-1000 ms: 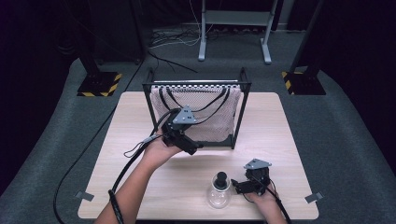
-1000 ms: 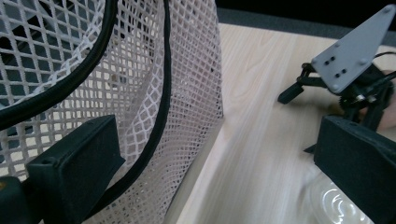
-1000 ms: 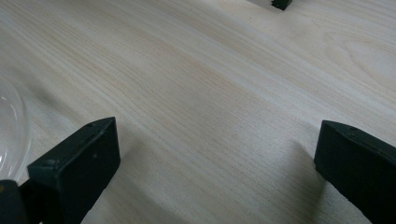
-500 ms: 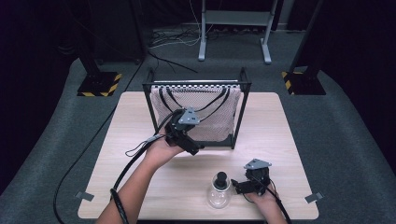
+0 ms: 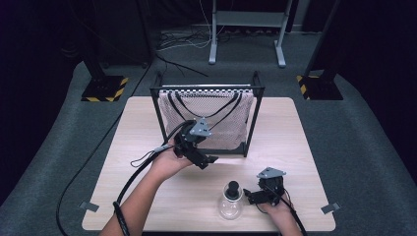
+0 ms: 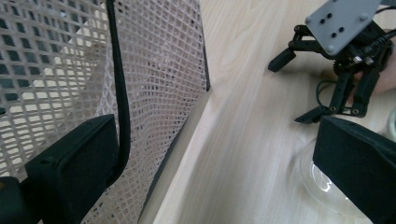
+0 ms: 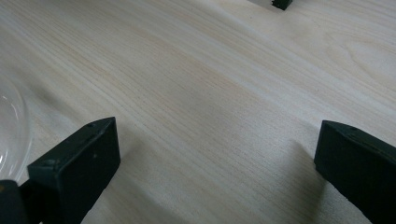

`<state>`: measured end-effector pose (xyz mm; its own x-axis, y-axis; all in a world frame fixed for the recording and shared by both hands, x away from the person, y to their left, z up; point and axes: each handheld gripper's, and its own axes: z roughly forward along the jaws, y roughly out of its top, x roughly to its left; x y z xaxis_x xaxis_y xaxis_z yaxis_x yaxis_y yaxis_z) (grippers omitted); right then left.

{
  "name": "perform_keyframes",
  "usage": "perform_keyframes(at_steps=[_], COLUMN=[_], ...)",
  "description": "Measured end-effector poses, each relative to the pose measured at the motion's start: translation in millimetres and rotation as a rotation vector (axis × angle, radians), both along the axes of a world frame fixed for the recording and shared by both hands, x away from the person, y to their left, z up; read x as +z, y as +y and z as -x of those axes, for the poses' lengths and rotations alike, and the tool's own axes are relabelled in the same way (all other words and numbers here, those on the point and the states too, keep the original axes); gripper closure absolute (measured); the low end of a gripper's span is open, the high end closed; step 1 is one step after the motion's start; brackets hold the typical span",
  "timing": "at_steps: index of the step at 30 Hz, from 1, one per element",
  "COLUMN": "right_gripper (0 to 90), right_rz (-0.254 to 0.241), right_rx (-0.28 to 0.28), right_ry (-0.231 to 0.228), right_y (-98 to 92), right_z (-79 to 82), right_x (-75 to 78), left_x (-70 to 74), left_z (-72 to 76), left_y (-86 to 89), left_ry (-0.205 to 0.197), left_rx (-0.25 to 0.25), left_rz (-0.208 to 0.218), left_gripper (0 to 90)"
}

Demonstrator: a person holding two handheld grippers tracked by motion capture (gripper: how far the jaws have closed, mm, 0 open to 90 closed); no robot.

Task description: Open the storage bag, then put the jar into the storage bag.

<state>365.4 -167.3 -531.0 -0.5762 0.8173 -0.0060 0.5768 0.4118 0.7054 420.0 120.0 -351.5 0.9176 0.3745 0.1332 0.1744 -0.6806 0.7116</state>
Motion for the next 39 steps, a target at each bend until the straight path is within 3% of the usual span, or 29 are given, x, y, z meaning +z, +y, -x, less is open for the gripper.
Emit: perform_keyframes(at_steps=[13,24,39], right_gripper=[0.0,0.0,0.0], right_rz=[0.000,0.001,0.001], right_rx=[0.000,0.001,0.005], right_ry=[0.000,-0.001,-0.001], right_y=[0.0,-0.1,-0.8], right_z=[-0.1,-0.1,0.5], right_x=[0.0,0.0,0.3], left_x=[8.1,25.0,38.8], left_z=[11.5,30.7,47.0], left_y=[8.6,16.1,18.2], left_ry=[0.052,0.094,0.081], left_rx=[-0.052,-0.115,-0.142], left_rz=[0.042,0.086,0.107], left_gripper=[1.6,1.9,1.8])
